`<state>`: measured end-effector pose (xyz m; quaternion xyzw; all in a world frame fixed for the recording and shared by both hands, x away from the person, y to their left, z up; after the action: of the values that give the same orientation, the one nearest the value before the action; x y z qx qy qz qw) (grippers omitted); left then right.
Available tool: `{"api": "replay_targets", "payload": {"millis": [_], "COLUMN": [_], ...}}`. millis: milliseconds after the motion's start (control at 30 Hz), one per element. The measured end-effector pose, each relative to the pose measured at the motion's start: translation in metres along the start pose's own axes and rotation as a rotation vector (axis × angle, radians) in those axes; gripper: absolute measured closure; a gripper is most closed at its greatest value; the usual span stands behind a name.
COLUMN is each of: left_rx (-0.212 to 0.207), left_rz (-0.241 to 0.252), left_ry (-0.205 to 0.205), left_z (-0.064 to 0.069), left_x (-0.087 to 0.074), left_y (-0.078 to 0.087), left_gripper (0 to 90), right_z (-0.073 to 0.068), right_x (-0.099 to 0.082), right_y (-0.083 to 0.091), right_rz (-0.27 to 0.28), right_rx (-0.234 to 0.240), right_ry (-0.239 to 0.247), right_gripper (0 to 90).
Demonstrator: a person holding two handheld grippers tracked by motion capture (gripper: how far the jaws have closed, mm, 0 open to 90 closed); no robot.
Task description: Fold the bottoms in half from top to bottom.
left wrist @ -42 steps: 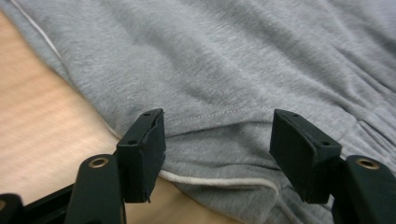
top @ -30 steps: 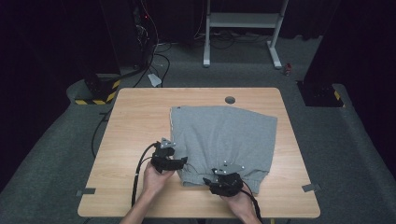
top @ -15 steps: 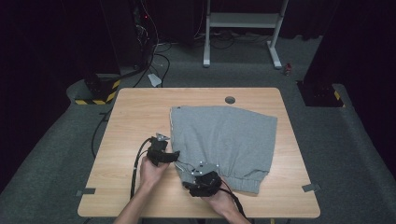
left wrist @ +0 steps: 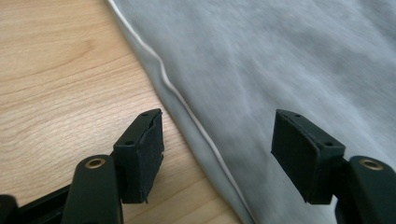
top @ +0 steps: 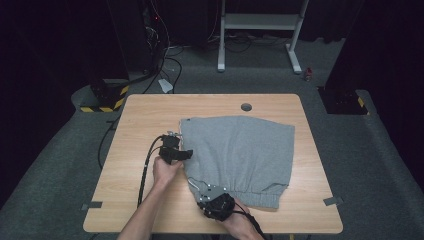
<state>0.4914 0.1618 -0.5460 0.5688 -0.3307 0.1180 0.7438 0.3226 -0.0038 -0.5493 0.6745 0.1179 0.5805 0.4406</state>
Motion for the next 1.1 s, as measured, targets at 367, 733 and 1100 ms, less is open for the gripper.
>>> {"api": "replay_targets", "payload": {"millis": [367,733,1100], "left_rx": [0.075,0.134,0.082], "left_rz": [0.050,0.012,0.027], "left_ry": [0.070,0.056,0.073], "left_z": [-0.025,-0.034,-0.041], "left_x": [0.005,0.021,0.021], "left_y": [-0.004,-0.012,-0.012], "left_gripper": [35.2,46.5,84.6], "right_z": [-0.018,-0.018,-0.018], "right_x": [-0.026,-0.028,-0.026], "right_y": [0.026,0.028,0.028], "right_rz": [0.021,0.024,0.007], "right_rx": [0.042,0.042,0.022], "right_ry": [-0.003,-0.003,0.031], "right_gripper": [77.6,79.0,84.1]}}
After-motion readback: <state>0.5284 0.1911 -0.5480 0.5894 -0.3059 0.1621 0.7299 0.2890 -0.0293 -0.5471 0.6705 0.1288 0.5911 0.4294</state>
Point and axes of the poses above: each handheld gripper's, and its own axes: y roughly backward along the jaws, x roughly out of its top, z roughly to its right, the point moved 5 cm from there along -y, roughly forward along the jaws, and after that the axes turned 1 degree about -y, right-handed, at the moved point
